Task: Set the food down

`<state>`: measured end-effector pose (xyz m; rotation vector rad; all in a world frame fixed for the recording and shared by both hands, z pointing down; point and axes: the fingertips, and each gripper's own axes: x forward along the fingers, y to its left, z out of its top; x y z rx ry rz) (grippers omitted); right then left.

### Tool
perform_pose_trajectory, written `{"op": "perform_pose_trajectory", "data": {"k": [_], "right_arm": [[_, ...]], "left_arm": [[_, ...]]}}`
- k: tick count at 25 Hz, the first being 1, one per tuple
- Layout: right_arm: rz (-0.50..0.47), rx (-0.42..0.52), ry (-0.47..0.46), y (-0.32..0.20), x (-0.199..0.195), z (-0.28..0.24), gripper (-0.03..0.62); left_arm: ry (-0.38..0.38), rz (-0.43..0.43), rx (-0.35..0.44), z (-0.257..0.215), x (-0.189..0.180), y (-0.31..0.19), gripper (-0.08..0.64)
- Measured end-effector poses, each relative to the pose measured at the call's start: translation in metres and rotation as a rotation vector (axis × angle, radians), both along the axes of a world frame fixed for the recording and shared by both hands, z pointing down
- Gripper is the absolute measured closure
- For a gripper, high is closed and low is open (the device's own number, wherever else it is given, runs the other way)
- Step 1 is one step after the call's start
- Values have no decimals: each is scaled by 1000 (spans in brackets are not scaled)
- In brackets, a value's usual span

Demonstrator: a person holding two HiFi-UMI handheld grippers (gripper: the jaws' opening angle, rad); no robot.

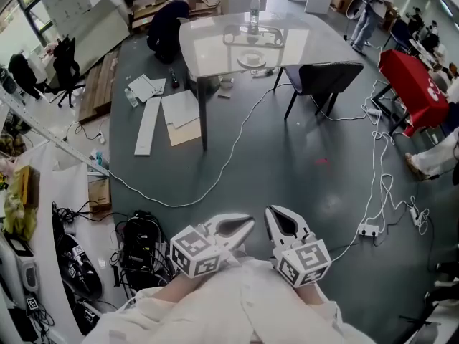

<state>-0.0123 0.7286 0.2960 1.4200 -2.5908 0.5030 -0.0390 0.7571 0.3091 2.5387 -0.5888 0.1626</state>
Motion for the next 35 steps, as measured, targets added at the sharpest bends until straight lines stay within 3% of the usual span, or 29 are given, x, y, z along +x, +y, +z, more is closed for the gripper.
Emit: {"op": "perform_pose_trajectory", "data": {"k": [6,13,28,35], "right_arm": [[18,-12,-6,-11,17,4,589],[5,-9,9,-51,11,13,590],[90,20,2,-262,8,-2,589],[120,37,14,-346,1,-4,590]], "left_arm": [[2,-42,-17,4,2,-14,531],[-9,-10,-14,16,10,-55,531],[5,50,26,-6,-1,-270,531],[27,28,34,-7,-22,-358,531]]}}
